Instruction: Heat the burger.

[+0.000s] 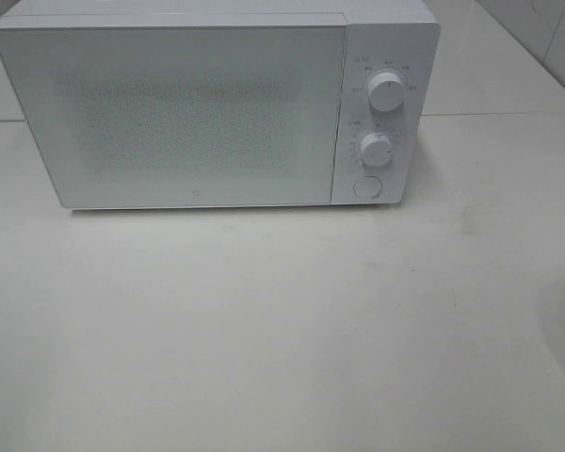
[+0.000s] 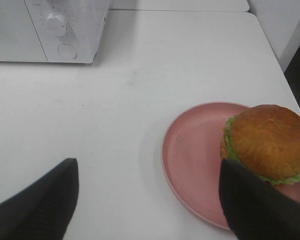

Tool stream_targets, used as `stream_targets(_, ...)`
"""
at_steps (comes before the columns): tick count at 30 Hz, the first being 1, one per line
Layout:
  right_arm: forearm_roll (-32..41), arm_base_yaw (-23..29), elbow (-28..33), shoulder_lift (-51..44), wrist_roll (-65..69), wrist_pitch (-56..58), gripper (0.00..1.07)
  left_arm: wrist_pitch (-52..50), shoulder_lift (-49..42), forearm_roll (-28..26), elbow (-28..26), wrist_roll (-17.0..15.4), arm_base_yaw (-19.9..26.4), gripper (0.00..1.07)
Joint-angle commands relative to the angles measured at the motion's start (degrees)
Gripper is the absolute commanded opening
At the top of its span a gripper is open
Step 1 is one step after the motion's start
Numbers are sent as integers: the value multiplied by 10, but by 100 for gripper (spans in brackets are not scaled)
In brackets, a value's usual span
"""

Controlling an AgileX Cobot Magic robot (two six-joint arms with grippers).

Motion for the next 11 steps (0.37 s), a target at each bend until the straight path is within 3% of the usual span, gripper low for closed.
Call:
stream_targets(1,1,-4,1,-15,-4,-2,75,-1,-14,-5,2,0,7,90)
stream_targets(11,1,-4,1,-15,-4,-2,75,-1,-14,-5,2,0,7,90)
